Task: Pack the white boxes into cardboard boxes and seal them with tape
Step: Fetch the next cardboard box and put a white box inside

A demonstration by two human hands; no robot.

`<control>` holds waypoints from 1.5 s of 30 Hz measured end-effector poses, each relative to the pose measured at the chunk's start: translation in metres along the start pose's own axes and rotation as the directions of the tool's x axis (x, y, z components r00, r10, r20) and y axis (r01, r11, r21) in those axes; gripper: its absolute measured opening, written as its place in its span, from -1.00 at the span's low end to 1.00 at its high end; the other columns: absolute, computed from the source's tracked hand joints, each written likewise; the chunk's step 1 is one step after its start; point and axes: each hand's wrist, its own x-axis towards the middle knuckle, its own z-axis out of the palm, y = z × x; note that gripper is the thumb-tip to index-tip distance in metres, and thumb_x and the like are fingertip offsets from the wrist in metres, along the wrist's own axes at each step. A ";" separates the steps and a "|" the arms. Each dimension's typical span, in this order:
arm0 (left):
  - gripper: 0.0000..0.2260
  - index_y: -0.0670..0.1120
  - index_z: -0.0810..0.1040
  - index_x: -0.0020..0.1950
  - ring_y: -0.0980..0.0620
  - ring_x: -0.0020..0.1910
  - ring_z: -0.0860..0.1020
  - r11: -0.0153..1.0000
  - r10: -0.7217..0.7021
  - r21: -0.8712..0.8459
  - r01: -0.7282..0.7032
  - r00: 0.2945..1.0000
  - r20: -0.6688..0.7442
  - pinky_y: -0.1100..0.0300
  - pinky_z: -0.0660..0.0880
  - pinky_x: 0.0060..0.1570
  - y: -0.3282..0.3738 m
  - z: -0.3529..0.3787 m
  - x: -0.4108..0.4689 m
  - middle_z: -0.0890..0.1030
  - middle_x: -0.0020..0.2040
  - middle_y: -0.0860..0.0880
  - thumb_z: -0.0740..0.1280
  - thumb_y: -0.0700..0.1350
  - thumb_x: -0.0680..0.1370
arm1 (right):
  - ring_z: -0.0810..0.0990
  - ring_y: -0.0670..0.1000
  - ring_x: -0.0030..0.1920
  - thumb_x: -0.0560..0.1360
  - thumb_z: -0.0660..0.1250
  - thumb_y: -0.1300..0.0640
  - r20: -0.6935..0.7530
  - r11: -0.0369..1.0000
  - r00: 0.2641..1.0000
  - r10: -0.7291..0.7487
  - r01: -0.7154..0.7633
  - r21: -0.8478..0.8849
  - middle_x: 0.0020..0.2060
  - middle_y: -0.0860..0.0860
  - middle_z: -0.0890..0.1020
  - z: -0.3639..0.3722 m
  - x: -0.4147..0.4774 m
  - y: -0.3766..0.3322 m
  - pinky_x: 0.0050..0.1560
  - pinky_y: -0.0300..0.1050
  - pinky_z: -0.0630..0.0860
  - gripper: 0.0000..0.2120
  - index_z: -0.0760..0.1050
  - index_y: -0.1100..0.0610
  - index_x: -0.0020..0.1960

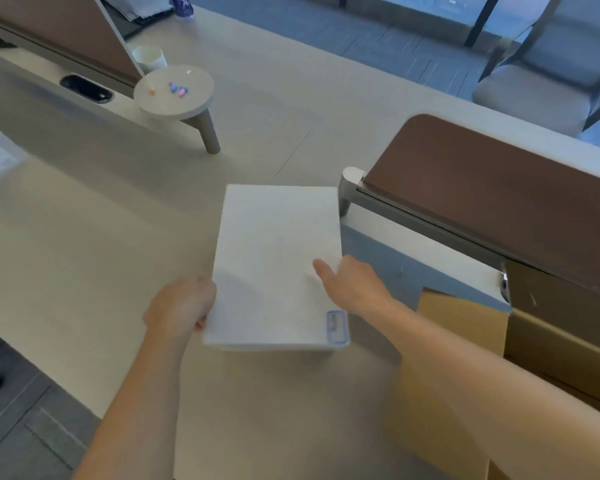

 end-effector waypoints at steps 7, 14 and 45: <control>-0.56 -0.18 0.47 0.36 -0.26 0.29 0.47 0.942 0.148 -0.225 -0.250 0.909 -0.390 -0.04 0.42 0.20 0.015 -0.022 0.024 0.53 0.28 -0.23 0.25 0.07 0.58 | 0.40 0.10 0.38 0.58 0.17 -0.22 -0.112 0.978 0.991 -0.079 0.099 0.182 0.39 0.03 0.41 -0.006 0.000 -0.004 0.29 0.08 0.41 -0.40 0.21 0.09 0.49; -0.38 -0.14 0.31 0.53 -0.17 0.53 0.22 0.817 0.577 0.161 -0.554 0.777 -0.253 -0.04 0.12 0.49 0.069 -0.021 0.077 0.35 0.52 -0.15 0.16 0.24 0.62 | 0.63 0.16 -0.05 0.35 0.33 -0.41 0.222 0.799 0.878 0.424 -0.478 0.364 0.02 0.11 0.56 0.015 -0.041 0.033 -0.12 -0.01 0.58 -0.16 0.29 0.23 0.30; -0.22 -0.23 0.58 0.27 -0.22 0.03 0.69 0.362 0.671 -0.921 -0.143 0.726 0.151 0.00 0.65 -0.13 -0.001 -0.079 -0.034 0.66 0.18 -0.25 0.71 -0.02 0.12 | 0.60 0.06 0.11 0.51 0.34 -0.19 0.015 0.510 0.989 0.146 -0.089 0.856 0.11 -0.08 0.61 -0.078 -0.049 -0.023 0.23 0.15 0.50 -0.67 0.51 -0.12 0.23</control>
